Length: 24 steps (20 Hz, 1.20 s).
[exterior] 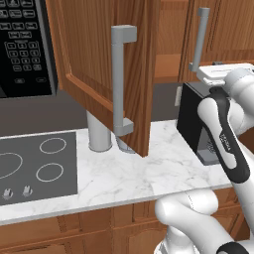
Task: Get the candle and the wine from the cabinet and move them to the dining counter.
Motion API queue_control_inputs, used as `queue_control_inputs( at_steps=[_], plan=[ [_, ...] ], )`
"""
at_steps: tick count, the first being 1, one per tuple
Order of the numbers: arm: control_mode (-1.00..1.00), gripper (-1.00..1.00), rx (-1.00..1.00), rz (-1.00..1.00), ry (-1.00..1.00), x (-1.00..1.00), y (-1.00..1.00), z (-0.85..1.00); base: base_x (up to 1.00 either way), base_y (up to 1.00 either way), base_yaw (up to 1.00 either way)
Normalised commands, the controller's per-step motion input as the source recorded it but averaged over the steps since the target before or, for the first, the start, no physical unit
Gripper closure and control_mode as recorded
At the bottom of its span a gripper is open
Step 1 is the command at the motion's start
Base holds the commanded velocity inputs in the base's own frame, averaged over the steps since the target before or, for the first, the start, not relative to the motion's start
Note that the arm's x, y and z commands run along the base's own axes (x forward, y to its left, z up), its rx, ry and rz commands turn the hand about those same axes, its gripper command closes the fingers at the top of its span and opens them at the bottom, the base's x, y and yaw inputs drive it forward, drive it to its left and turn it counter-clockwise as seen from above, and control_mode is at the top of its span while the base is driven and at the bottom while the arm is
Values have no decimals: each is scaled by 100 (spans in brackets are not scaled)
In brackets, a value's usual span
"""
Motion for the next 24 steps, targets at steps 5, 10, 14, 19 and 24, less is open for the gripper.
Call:
queue_control_inputs(
  at_steps=[5, 10, 14, 19, 24],
  plan=[
    [-100, -100, 0, 0, 0, 0, -1, 0, 0, 0, 0],
    [-100, -100, 0, 0, 0, 0, 0, 0, 0, 0, 0],
    [-100, -100, 0, 0, 0, 0, 0, 0, 0, 0, 0],
    [-100, -100, 0, 0, 0, 0, 0, 0, 0, 0, 0],
    [-100, -100, 0, 0, 0, 23, -5, 0, 0, 0, 0]
  ],
)
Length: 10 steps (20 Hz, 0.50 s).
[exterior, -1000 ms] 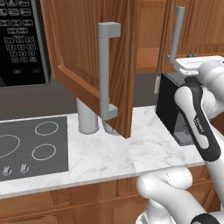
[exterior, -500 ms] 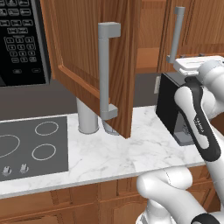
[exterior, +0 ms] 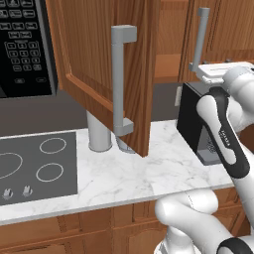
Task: Get the candle and the wine from the cabinet and move them to the dining counter.
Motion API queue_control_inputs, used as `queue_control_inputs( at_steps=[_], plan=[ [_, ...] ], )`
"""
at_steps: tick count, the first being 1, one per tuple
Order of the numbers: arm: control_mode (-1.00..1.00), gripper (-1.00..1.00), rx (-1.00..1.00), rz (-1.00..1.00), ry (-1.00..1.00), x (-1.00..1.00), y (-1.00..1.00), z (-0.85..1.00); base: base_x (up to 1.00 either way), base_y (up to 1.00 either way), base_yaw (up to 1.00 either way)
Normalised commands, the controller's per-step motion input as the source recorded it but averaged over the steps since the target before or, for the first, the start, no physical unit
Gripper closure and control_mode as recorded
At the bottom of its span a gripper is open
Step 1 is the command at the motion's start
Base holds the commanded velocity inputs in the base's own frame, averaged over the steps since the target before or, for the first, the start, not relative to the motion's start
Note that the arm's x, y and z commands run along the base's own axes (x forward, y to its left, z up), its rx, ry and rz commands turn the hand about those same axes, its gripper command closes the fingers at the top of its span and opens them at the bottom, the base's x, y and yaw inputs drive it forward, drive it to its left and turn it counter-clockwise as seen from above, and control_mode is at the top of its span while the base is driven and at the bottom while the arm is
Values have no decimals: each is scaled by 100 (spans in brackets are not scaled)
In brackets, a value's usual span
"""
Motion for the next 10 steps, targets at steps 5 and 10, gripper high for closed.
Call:
queue_control_inputs(
  at_steps=[5, 10],
  plan=[
    [-100, -100, 0, 0, 0, 35, -1, 0, 0, 0, 0],
    [-100, -100, 0, 0, 0, 39, 0, 0, 0, 0, 0]
  ],
)
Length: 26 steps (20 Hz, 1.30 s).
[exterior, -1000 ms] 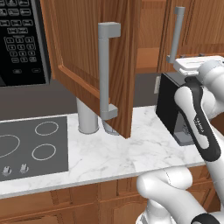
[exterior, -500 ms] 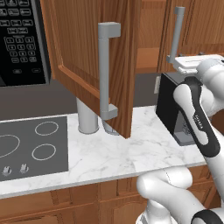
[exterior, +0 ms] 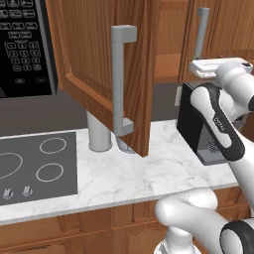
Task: Get the candle and the wine from the cabinet and move them to the dining counter.
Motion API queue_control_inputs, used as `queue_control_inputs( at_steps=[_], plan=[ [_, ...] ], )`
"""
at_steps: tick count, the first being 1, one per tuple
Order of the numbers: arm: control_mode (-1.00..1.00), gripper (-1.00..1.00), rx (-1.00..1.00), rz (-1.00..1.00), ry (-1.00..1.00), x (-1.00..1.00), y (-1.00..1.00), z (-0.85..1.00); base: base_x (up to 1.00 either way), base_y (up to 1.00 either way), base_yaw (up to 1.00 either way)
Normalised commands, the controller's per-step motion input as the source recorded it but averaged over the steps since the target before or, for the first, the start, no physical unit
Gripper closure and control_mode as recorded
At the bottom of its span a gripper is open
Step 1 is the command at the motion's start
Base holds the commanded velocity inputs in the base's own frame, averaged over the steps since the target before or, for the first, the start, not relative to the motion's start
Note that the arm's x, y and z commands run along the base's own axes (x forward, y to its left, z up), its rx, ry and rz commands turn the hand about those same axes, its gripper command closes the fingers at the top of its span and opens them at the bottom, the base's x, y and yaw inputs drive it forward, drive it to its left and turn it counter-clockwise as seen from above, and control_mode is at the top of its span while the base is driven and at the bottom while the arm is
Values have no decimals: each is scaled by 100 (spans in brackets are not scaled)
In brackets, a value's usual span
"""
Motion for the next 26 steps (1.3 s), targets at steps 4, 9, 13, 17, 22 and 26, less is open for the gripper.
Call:
queue_control_inputs(
  at_steps=[4, 9, 13, 17, 22, 26],
  plan=[
    [-100, -100, 0, 0, 0, 32, 0, 0, 0, 0, 0],
    [-100, -100, 0, 0, 0, 28, 0, 0, 0, 0, 0],
    [-100, -100, 0, 0, 0, 23, 0, 0, 0, 0, 0],
    [-100, -100, 0, 0, 0, 23, 0, 0, 0, 0, 0],
    [-100, -100, 0, 0, 0, 25, 0, 0, 0, 0, 0],
    [-100, -100, 0, 0, 0, 25, 0, 0, 0, 0, 0]
  ],
)
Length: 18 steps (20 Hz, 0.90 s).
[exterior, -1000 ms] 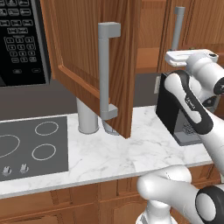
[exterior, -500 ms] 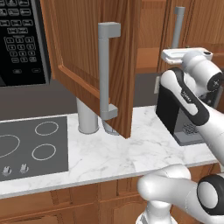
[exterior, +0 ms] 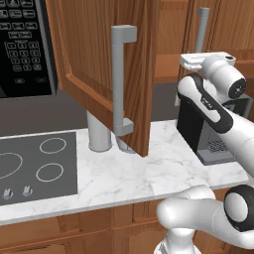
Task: Get the candle and the wine from the cabinet and move them to the dining counter.
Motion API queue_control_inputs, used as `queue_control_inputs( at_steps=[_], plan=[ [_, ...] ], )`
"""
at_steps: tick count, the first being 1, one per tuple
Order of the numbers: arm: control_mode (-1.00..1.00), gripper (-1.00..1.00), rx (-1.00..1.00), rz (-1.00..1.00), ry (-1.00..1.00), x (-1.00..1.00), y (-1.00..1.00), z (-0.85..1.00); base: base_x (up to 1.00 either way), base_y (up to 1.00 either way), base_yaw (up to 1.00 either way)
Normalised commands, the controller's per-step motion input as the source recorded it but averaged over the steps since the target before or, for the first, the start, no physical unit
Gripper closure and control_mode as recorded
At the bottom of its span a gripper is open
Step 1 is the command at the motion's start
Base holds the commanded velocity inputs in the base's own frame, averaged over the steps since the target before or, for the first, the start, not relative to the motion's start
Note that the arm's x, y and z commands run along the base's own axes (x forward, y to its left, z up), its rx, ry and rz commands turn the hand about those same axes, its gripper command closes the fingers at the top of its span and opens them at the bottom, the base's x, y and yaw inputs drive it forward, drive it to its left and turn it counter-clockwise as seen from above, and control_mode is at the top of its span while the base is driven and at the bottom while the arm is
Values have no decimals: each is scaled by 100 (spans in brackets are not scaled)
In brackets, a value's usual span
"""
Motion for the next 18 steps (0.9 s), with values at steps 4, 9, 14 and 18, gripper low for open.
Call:
queue_control_inputs(
  at_steps=[4, 9, 14, 18],
  plan=[
    [-100, -100, 0, 0, 0, 24, 0, 0, 0, 0, 0],
    [-100, -100, 0, 0, 0, 24, 0, 0, 0, 0, 0],
    [-100, -100, 0, 0, 0, 25, 0, 0, 0, 0, 0],
    [-100, -100, 0, 0, 0, 24, 0, 0, 0, 0, 0]
  ],
)
